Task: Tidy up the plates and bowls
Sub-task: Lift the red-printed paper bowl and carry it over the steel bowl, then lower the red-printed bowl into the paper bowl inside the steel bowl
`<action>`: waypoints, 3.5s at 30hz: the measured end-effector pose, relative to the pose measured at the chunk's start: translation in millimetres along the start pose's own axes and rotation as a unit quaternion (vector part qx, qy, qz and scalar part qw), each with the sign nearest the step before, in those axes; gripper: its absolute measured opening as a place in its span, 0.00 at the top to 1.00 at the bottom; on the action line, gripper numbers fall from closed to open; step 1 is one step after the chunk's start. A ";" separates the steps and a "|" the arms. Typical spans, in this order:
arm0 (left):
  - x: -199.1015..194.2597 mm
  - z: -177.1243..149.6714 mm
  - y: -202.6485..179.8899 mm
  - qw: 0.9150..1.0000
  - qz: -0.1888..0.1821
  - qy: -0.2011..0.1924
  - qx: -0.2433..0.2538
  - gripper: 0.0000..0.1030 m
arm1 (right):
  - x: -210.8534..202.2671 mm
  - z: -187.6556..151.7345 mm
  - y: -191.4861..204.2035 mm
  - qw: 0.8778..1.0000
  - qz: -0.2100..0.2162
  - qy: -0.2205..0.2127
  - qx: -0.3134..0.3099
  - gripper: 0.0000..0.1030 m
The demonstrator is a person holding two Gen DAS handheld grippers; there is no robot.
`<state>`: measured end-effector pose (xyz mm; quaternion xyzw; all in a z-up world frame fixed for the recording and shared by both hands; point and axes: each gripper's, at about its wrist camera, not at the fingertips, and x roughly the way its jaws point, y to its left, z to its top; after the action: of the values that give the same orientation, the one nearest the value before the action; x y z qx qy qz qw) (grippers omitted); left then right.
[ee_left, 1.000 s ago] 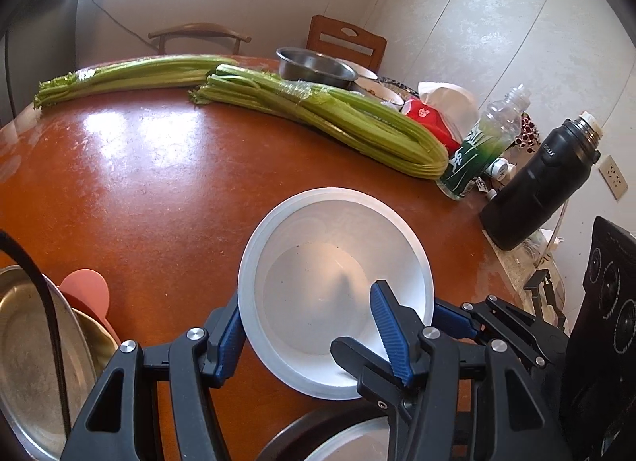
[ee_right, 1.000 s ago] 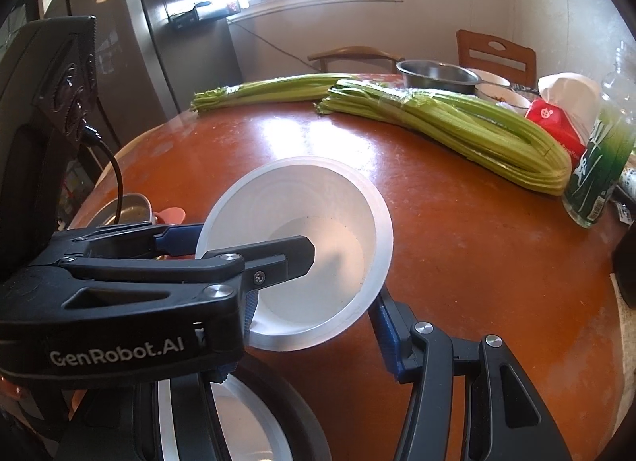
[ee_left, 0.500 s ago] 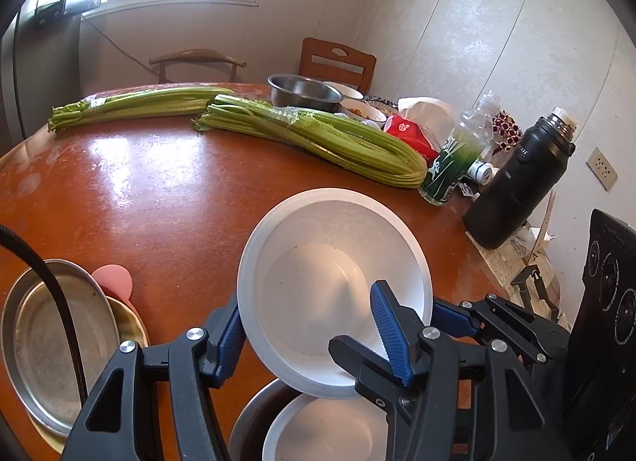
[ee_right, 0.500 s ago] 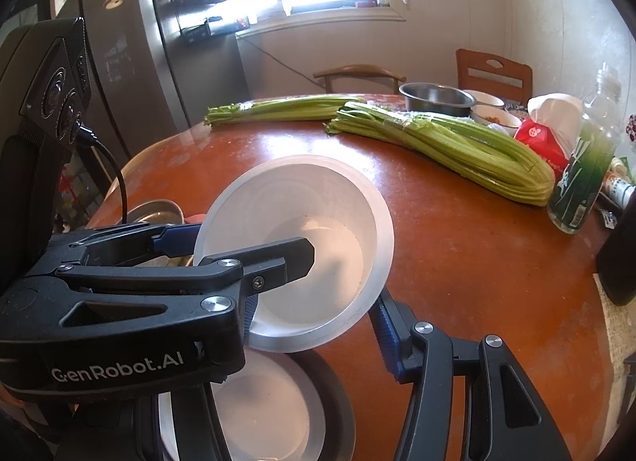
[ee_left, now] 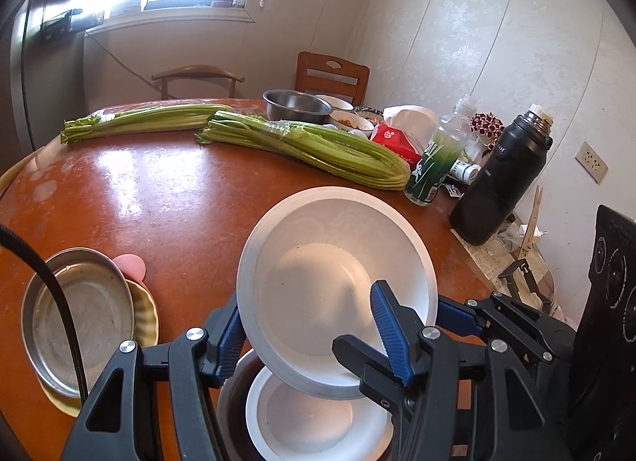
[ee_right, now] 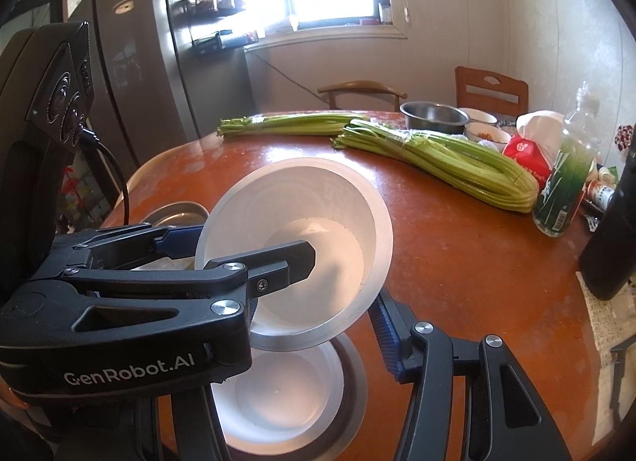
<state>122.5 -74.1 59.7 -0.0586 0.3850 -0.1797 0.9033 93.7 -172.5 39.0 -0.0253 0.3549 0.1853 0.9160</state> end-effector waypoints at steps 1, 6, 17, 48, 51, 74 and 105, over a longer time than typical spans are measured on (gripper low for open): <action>-2.4 -1.4 -0.2 1.000 0.001 0.000 -0.001 0.43 | -2.1 -0.7 2.0 1.000 0.000 -0.001 -0.001 0.44; -13.8 -8.4 -0.7 1.000 0.001 -0.005 -0.005 0.43 | -10.7 -4.6 9.2 1.000 0.000 -0.005 -0.006 0.44; -33.9 -26.1 -1.7 1.000 0.004 -0.014 -0.009 0.43 | -24.4 -19.5 20.3 1.000 0.003 -0.010 -0.015 0.44; -31.7 -60.2 -7.9 1.000 0.004 0.024 -0.017 0.43 | -33.9 -53.7 30.9 1.000 0.001 0.020 -0.014 0.44; -28.3 -63.7 -7.7 0.999 0.004 0.030 -0.017 0.43 | -31.7 -57.3 31.6 1.000 0.002 0.025 -0.012 0.44; -11.3 -70.7 -1.0 0.999 0.011 0.048 -0.020 0.43 | -20.1 -66.7 31.1 0.999 0.000 0.041 -0.009 0.44; -7.6 -72.3 2.1 0.998 0.026 0.049 -0.024 0.43 | -16.6 -69.6 25.9 0.999 -0.020 0.042 -0.009 0.44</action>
<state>66.4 -66.9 13.9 -0.0615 0.4343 -0.1495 0.8861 28.5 -166.1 0.2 -0.0480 0.3913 0.1691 0.9033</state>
